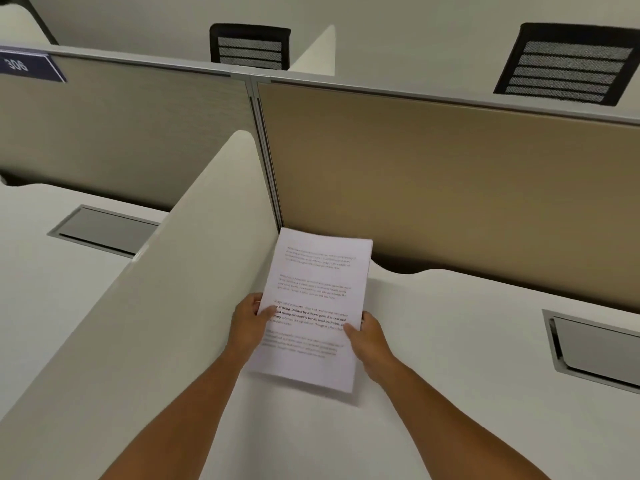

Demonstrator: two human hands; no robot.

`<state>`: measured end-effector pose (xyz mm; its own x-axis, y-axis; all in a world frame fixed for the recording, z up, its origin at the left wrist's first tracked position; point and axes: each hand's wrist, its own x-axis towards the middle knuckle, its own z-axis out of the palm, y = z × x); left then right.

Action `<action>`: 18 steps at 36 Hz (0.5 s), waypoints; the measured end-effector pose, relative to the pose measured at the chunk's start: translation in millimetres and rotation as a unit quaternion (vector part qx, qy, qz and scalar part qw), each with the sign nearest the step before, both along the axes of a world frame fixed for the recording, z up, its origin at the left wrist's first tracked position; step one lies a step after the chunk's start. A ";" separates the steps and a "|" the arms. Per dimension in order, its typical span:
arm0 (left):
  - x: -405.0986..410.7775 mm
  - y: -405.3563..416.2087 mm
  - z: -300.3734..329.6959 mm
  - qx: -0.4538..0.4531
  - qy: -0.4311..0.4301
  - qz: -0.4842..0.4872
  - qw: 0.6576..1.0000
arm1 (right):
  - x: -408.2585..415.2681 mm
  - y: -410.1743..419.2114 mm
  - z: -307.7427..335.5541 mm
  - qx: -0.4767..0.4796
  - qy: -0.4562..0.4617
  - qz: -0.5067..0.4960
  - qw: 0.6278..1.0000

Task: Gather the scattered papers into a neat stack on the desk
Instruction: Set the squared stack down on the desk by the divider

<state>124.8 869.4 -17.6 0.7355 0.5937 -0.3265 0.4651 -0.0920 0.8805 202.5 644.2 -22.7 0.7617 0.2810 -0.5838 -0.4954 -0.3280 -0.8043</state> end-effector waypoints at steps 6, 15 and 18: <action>0.0 15.8 -19.6 0.041 0.077 -0.011 0.996 | -12.3 17.0 -13.8 0.008 0.088 -0.051 0.995; 3.9 18.9 -34.7 0.075 0.113 0.015 0.991 | -11.1 31.5 -19.3 -0.011 0.107 -0.065 0.992; 4.4 17.0 -38.3 0.089 0.109 0.022 0.990 | -13.2 33.7 -20.2 -0.021 0.103 -0.064 0.992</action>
